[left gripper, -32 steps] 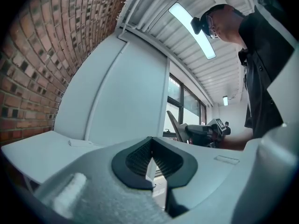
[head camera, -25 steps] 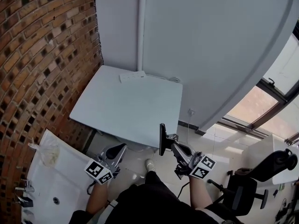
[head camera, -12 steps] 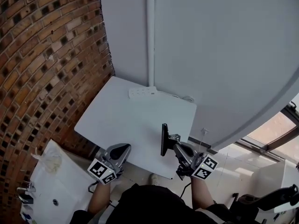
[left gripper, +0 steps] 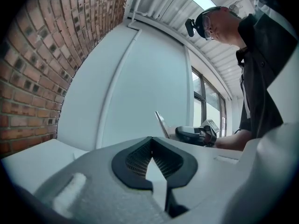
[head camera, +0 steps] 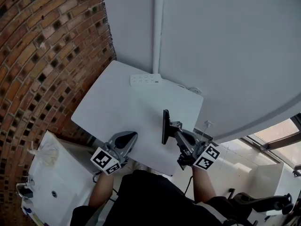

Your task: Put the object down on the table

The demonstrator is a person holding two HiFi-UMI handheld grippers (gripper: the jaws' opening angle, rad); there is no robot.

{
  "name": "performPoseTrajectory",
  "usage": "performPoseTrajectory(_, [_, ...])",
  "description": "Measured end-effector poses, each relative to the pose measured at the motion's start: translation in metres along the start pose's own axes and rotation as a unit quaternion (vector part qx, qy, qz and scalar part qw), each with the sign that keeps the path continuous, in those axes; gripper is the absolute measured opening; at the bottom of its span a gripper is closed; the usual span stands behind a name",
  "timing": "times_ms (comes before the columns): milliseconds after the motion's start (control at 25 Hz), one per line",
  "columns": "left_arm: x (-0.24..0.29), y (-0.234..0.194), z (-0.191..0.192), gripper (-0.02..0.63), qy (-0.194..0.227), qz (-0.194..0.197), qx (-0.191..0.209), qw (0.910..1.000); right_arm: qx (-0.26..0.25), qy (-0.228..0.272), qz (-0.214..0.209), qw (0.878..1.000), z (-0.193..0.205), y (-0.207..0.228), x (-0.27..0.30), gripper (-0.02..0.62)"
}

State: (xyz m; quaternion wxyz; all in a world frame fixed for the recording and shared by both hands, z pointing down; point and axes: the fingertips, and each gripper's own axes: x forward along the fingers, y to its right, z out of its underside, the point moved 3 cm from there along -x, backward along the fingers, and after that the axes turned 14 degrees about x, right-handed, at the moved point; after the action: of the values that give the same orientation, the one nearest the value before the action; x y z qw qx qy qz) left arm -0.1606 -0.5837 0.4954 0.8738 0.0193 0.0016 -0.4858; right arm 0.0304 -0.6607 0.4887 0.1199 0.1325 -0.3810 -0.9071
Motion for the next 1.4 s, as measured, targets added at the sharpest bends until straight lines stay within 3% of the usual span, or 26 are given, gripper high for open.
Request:
performPoseTrajectory(280, [-0.003,-0.009,0.037,0.002,-0.032,0.005,-0.034,0.9989,0.042,-0.016,0.05,0.998,0.025,0.026,0.01,0.009])
performPoseTrajectory(480, [-0.015,-0.007,0.076,0.002,-0.061,0.0,-0.076,0.9953,0.089,-0.028,0.106,0.99,0.066,0.054,0.007,0.009])
performPoseTrajectory(800, [-0.021,0.0,0.139,0.002,-0.113,0.014,-0.118,0.9864,0.171,-0.041,0.19,0.966,0.122,0.109,-0.007,0.009])
performPoseTrajectory(1000, [-0.012,-0.004,0.168,0.002,-0.116,0.023,-0.16,0.9801,0.221,-0.025,0.231,0.947,0.144,0.146,-0.009,0.009])
performPoseTrajectory(1200, [0.0,-0.007,0.18,0.002,-0.132,0.049,-0.16,0.9771,0.257,-0.006,0.257,0.931,0.155,0.172,-0.004,0.009])
performPoseTrajectory(1400, [-0.004,-0.017,0.191,0.002,-0.146,0.06,-0.167,0.9732,0.261,-0.013,0.292,0.92,0.161,0.194,0.001,0.009])
